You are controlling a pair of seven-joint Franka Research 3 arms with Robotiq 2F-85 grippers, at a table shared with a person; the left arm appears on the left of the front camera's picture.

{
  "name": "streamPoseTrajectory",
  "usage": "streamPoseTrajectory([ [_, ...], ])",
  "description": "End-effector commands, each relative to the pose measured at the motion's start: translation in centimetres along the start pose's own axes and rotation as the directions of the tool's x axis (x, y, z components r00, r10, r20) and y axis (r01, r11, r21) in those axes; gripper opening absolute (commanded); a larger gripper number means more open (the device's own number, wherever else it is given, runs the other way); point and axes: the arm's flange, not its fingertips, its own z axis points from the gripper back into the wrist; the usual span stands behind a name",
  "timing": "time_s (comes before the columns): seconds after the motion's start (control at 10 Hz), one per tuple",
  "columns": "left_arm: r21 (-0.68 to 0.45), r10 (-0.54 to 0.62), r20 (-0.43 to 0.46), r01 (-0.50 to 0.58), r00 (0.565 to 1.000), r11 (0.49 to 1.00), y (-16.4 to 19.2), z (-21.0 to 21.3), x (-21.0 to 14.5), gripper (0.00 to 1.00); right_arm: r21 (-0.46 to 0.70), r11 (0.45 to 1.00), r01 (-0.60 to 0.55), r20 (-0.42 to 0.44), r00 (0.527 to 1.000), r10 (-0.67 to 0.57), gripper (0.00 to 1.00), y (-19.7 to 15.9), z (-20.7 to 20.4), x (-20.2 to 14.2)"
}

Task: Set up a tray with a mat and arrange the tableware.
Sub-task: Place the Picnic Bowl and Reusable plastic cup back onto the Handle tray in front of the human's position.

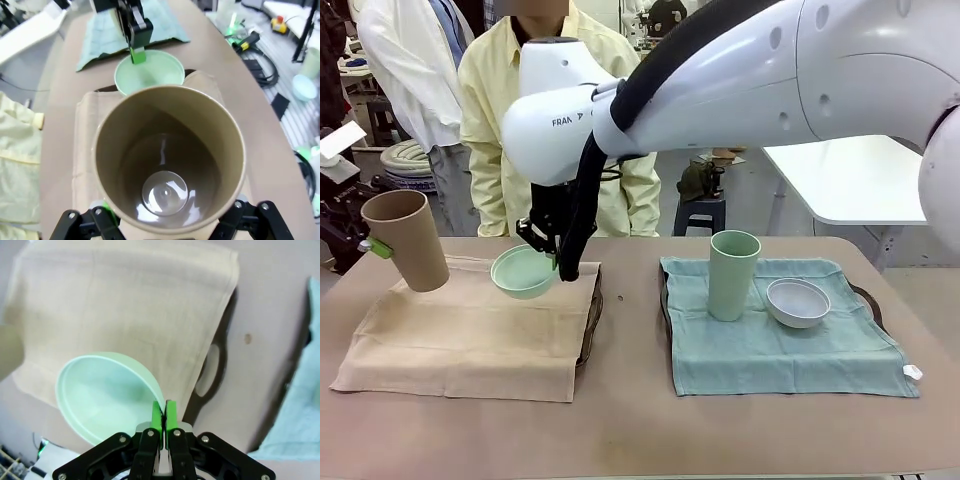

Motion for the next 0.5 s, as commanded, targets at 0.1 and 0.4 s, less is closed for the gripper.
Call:
streamPoseTrajectory([
  [0.1,0.003,0.085,0.05,-0.086,0.995,0.996,0.8,-1.8,-0.8,0.86,0.035,0.999,-0.026,0.033,0.999,0.024,0.04,-1.1,-2.3,-0.6],
  [0.4,-0.002,0.095,0.05,-0.095,0.994,0.995,1.4,-3.3,-1.9,0.86,0.056,0.998,-0.022,0.028,0.999,0.02,0.04,-1.8,-4.1,-0.1],
])
